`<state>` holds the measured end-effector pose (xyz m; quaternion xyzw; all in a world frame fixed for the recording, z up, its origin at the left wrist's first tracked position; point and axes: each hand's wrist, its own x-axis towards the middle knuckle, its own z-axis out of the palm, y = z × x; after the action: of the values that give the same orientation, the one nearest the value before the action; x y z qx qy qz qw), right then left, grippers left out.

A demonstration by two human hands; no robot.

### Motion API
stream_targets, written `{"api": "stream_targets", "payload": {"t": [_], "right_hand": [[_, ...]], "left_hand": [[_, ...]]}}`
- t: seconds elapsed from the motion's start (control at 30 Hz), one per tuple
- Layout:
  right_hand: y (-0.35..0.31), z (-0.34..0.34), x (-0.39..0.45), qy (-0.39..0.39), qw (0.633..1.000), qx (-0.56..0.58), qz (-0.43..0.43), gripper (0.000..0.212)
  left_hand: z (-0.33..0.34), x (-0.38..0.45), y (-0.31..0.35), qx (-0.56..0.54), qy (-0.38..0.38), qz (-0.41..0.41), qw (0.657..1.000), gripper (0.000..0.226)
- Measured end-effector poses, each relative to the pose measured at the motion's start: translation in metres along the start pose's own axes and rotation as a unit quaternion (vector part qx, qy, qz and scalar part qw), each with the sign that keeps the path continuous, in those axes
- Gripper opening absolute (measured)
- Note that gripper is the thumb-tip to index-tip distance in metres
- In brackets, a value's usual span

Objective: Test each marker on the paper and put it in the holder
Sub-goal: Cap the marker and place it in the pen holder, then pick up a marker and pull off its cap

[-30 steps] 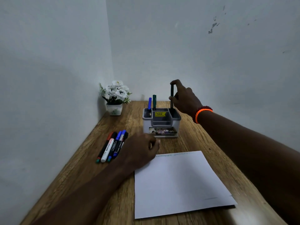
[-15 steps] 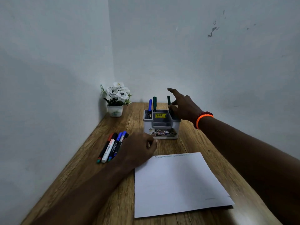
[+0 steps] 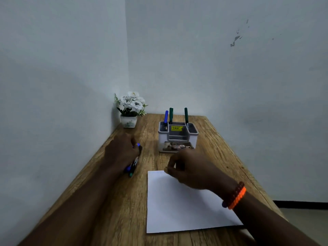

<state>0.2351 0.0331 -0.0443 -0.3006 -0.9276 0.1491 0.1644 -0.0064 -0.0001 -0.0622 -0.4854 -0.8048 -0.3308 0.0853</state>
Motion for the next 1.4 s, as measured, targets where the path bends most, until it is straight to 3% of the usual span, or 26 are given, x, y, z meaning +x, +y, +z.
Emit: {"api": "stream_targets", "payload": {"t": [0.33, 0.6, 0.7, 0.8, 0.9, 1.0, 1.1, 1.2, 1.27, 1.4], "right_hand": [[0.009, 0.014, -0.006, -0.017, 0.999, 0.028, 0.007, 0.023], [0.007, 0.015, -0.008, -0.019, 1.0, 0.02, 0.009, 0.024], [0.006, 0.014, -0.008, -0.013, 1.0, 0.026, 0.012, 0.023], [0.007, 0.014, -0.008, 0.043, 0.998, 0.04, 0.017, 0.018], [0.01, 0.015, -0.007, 0.13, 0.987, 0.083, 0.037, 0.014], [0.012, 0.013, -0.006, 0.171, 0.969, 0.165, 0.067, 0.017], [0.005, 0.006, -0.007, 0.134, 0.934, 0.322, 0.074, 0.019], [-0.006, 0.003, -0.008, 0.092, 0.882, 0.455, 0.085, 0.025], [-0.008, 0.003, -0.008, 0.084, 0.854, 0.506, 0.094, 0.028], [-0.004, 0.005, -0.009, 0.115, 0.871, 0.463, 0.115, 0.022]], "left_hand": [[0.01, -0.003, 0.0, 0.0, -0.04, 0.057, 0.998, 0.015], [0.01, -0.012, 0.02, 0.14, 0.005, 0.109, 0.984, 0.031], [0.009, -0.016, 0.025, 0.132, -0.002, 0.106, 0.986, 0.027], [0.0, -0.013, 0.028, 0.049, -0.01, 0.069, 0.996, 0.026], [-0.011, -0.01, 0.03, -0.122, -0.001, 0.023, 0.992, 0.023], [-0.02, -0.013, 0.037, -0.298, -0.041, -0.014, 0.954, 0.023], [-0.021, -0.019, 0.046, -0.435, -0.138, -0.026, 0.889, 0.02], [-0.019, -0.026, 0.057, -0.504, -0.22, -0.024, 0.835, 0.02], [-0.015, -0.03, 0.059, -0.514, -0.23, -0.017, 0.827, 0.02], [-0.004, -0.032, 0.056, -0.511, -0.229, -0.031, 0.828, 0.026]]}}
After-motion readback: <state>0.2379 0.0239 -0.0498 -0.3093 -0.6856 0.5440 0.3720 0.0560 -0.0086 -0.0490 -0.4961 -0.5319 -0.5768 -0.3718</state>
